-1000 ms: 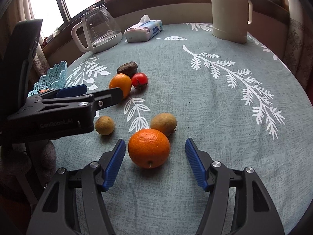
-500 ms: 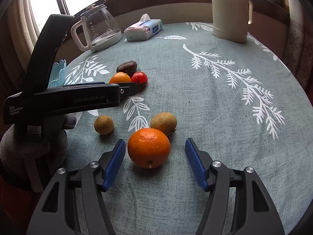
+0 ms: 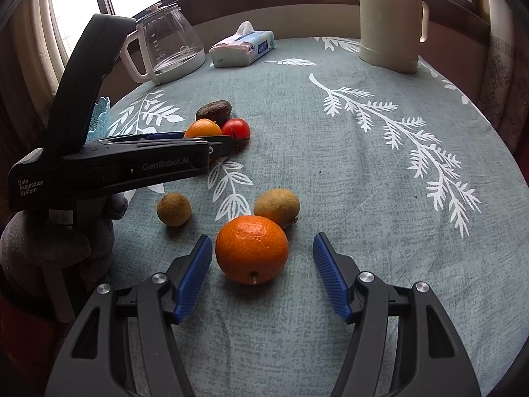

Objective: Organize fruits
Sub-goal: 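Close the left tool on the orange fruit while the right tool grasps the navel orange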

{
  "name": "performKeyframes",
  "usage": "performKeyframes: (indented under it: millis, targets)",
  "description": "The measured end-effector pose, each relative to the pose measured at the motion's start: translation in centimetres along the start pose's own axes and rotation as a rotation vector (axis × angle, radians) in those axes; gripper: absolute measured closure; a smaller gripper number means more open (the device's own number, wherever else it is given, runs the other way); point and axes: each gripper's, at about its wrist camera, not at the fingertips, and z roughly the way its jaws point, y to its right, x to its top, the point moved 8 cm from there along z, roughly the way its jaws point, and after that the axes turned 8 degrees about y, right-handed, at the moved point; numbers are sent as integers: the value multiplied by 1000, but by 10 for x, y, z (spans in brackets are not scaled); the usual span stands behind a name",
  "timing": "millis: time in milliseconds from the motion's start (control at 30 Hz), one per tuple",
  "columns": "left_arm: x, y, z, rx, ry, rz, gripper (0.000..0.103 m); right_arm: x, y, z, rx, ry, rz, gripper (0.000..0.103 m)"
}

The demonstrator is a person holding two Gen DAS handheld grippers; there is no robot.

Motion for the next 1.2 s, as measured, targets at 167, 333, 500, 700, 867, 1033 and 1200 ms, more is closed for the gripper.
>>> performKeyframes:
  millis: [167, 333, 500, 700, 867, 1033, 1200]
  targets:
    - [0, 0, -1, 2, 4, 3, 56, 0, 0, 0, -2, -1, -2, 39]
    - [-3, 8, -3, -6, 15, 42, 65, 0, 0, 1, -8, -3, -8, 39]
    - [-4, 6, -6, -19, 28, 19, 65, 1, 0, 1, -12, -4, -5, 41]
    - [-7, -2, -13, -15, 51, -35, 65, 1, 0, 1, -17, -5, -10, 41]
    - [-10, -9, -22, -3, 72, -73, 65, 0, 0, 1, -30, -7, -23, 41]
    - [-12, -10, -31, 31, 108, -75, 65, 1, 0, 2, -51, -6, -29, 48]
    - [-13, -17, -37, 46, 128, -110, 65, 1, -1, 1, -64, -4, -38, 59]
